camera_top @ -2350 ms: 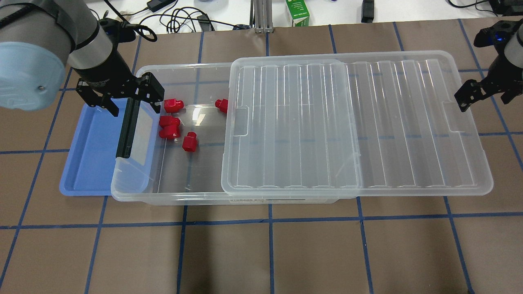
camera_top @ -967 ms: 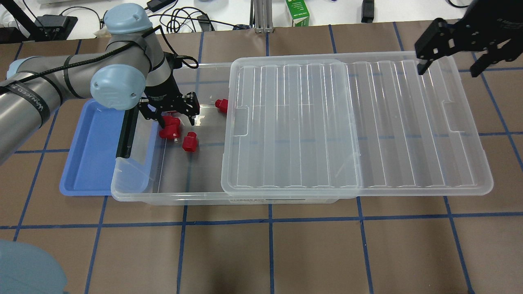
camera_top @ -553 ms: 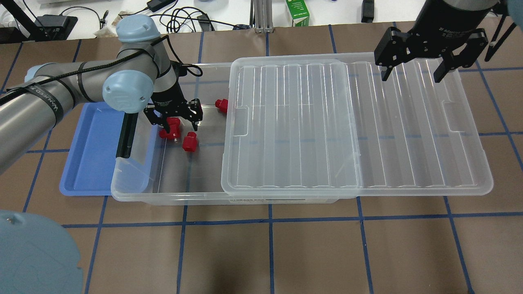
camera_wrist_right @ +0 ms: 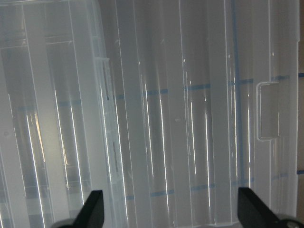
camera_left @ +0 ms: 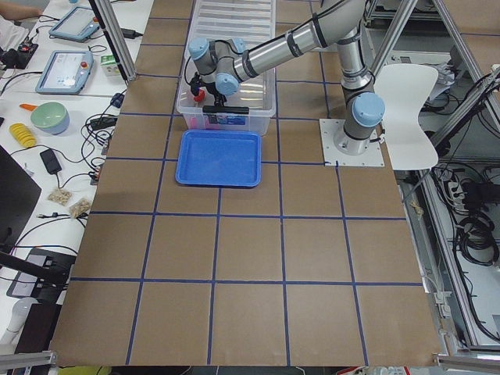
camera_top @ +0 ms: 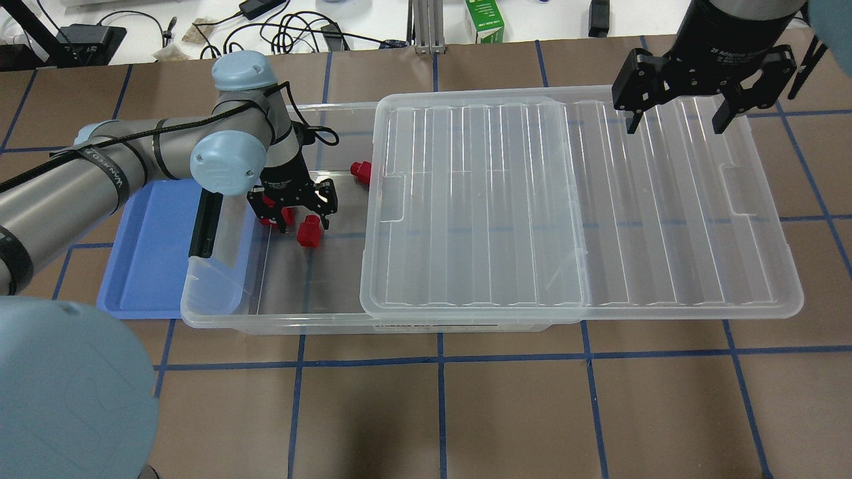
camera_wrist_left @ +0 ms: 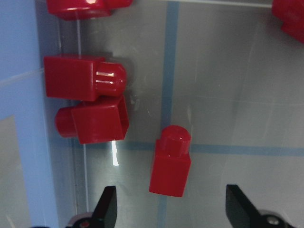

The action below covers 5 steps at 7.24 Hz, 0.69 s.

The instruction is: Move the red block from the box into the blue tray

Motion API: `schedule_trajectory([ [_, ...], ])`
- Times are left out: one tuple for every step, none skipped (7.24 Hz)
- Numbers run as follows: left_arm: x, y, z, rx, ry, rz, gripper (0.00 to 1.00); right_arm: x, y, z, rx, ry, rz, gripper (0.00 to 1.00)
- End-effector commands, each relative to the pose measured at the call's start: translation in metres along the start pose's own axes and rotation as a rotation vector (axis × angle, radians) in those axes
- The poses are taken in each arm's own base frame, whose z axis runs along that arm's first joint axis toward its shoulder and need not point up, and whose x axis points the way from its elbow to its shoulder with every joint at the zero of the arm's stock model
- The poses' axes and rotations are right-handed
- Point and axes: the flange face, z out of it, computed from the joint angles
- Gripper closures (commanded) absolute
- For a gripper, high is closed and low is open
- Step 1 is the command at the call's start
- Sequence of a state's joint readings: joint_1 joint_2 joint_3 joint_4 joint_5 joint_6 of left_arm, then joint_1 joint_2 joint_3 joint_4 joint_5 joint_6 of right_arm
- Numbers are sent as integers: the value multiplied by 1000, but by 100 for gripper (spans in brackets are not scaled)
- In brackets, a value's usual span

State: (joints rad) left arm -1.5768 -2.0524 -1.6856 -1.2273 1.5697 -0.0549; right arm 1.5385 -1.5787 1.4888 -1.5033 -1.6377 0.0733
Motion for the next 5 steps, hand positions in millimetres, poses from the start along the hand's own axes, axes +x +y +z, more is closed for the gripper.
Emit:
schedule_trajectory([
  [0,-3,11,-9,-2,13,17,0,0,0,1,2,0,0],
  [0,-4,14,-14,-2,14,42,0,1,0,1,2,2,0],
  [1,-4,15,-15,-4,17,76,0,2,-1,2,2,2,0],
  [-1,-4,11,-8,-3,14,100,0,2,-1,2,2,2,0],
  [0,-9,2,27,2,17,100,0,2,0,1,2,0,0],
])
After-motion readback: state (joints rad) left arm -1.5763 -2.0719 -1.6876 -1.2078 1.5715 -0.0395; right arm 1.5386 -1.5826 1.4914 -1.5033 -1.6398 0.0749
